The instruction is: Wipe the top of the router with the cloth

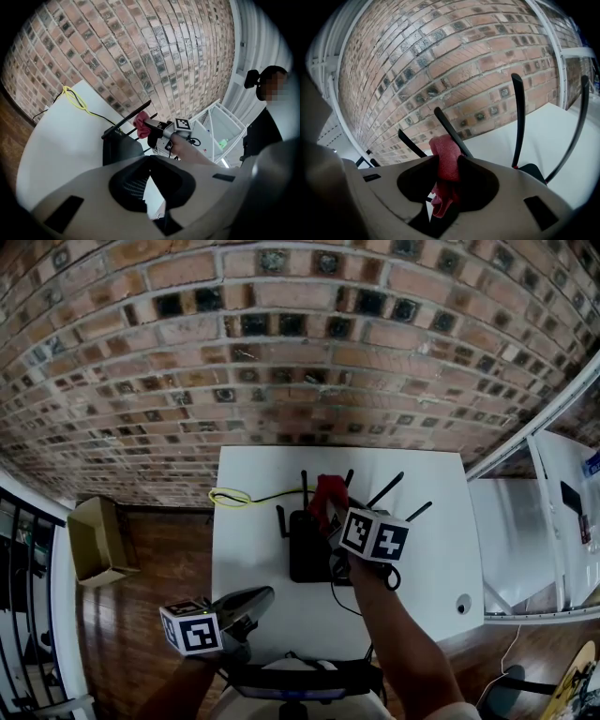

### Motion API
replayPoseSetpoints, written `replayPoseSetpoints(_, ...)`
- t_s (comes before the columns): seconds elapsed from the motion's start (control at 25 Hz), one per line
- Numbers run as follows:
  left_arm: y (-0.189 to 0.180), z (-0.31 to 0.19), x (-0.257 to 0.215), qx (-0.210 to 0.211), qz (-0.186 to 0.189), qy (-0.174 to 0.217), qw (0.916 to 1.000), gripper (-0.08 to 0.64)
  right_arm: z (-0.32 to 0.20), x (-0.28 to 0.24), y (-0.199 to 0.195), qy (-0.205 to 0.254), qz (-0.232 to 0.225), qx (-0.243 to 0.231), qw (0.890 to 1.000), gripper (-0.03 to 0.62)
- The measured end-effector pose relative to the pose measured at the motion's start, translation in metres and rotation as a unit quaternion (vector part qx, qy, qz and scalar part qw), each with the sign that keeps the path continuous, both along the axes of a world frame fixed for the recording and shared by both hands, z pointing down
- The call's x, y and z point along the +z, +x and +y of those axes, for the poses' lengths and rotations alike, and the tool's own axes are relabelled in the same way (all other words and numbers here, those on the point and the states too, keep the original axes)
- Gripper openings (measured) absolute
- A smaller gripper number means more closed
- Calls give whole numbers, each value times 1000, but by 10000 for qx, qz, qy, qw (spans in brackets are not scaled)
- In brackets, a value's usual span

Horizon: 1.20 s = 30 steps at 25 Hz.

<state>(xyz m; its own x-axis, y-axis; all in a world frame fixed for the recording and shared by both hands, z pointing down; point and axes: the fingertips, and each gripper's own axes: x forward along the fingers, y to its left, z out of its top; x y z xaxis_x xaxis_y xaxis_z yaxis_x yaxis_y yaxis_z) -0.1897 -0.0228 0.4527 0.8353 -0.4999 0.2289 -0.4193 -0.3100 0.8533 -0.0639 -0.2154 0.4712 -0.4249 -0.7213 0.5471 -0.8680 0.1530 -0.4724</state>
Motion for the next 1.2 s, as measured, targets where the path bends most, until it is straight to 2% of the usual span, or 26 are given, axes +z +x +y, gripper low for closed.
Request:
replayPoseSetpoints(0.24, -7, 1, 1, -72, -21, 2, 10000, 24, 6, 43, 6, -556, 84, 11, 9984, 143)
replayPoseSetpoints(0.64, -7, 2, -4, -121, 2, 18, 9999, 23, 17, 86, 16, -1076, 479, -62, 9930, 143)
replayPoseSetpoints(0.8, -3, 3, -6, -56, -17, 22, 10000, 25, 21, 82, 18, -1020, 467, -138, 9936, 143)
replayPoseSetpoints(1.04, 10, 3, -6, 98, 20, 32, 9999, 23, 32, 49, 25, -531, 362, -328, 9974, 143)
replayPoseSetpoints(1.2, 22, 6, -6, 253, 30, 30, 9997, 23, 40, 30, 40, -305, 353, -267, 9986, 143)
